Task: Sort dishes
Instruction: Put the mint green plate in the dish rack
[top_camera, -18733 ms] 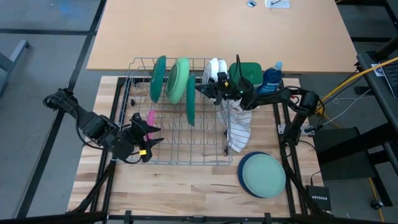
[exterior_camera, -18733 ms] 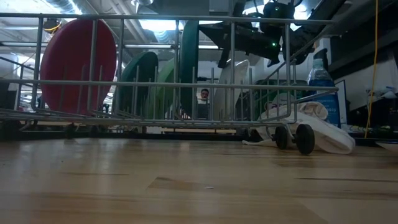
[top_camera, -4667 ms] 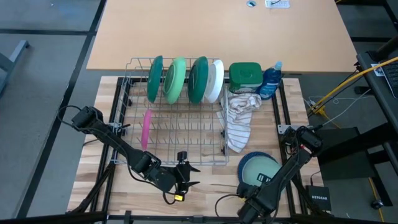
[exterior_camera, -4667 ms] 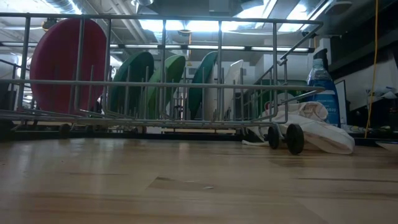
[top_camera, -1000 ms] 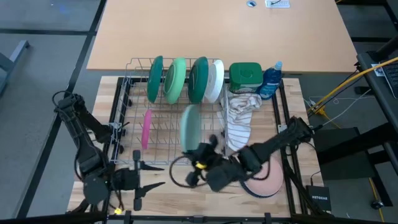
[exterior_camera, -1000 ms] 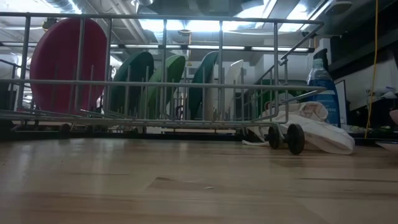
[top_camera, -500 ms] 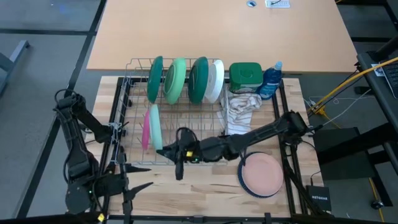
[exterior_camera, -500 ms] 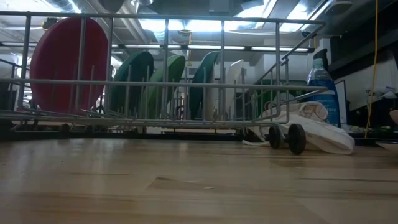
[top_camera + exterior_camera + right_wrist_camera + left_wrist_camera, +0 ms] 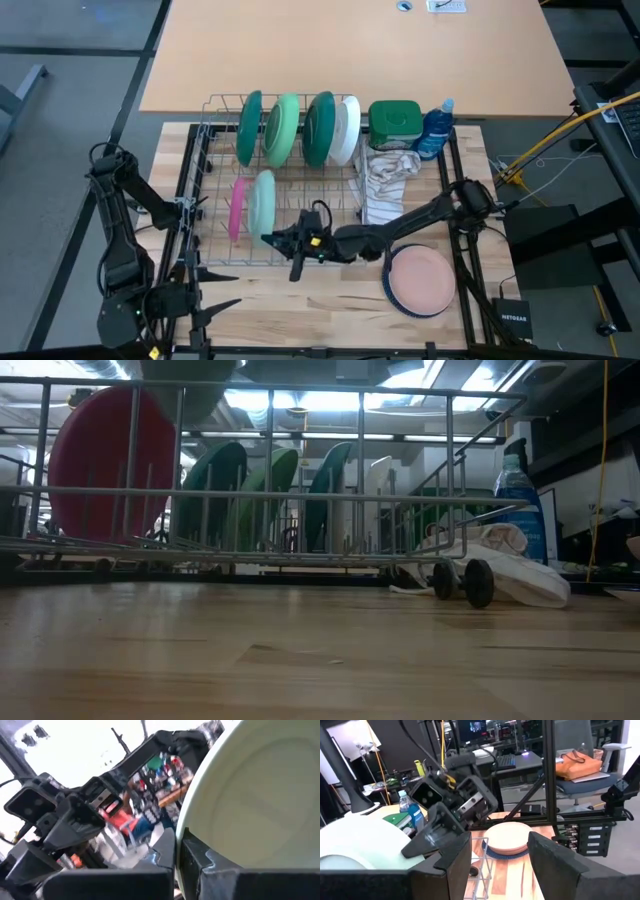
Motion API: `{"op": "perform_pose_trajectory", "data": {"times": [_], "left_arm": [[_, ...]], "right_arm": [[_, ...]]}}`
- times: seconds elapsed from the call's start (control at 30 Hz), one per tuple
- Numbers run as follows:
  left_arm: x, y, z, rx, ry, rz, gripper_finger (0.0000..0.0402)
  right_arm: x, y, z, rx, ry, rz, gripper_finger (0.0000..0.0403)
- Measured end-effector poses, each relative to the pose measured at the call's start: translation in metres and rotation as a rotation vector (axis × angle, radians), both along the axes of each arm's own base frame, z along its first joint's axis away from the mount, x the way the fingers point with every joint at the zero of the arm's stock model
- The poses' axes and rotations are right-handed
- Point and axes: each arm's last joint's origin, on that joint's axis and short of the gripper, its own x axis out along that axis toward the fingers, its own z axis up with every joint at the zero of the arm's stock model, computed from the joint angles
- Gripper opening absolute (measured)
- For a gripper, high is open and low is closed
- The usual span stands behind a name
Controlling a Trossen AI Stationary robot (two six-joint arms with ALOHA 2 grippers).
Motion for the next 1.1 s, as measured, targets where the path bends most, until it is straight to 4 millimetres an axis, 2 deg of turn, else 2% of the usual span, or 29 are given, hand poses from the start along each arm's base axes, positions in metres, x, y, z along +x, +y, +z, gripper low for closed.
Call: {"op": "perform_pose_trajectory", "data": {"times": [0.13, 0.33, 0.67, 1.1], "left_arm": [[0.000, 0.000, 0.000, 0.000, 0.000, 0.000, 0.0184], [0.000, 0.000, 0.000, 0.001, 0.000, 0.000, 0.0184], [0.000, 0.000, 0.000, 0.001, 0.001, 0.000, 0.0184], [0.000, 0.000, 0.000, 0.001, 0.001, 0.000, 0.0184]], "right_arm": [[0.000, 0.000, -0.019, 0.025, -0.068, 0.001, 0.0010], [0.007, -0.001, -0.043, 0.049, -0.055, -0.008, 0.0010], [0.009, -0.004, -0.048, 0.042, -0.034, -0.024, 0.0010], [0.012, -0.005, -0.064, 0.014, 0.127, -0.041, 0.0010]]}}
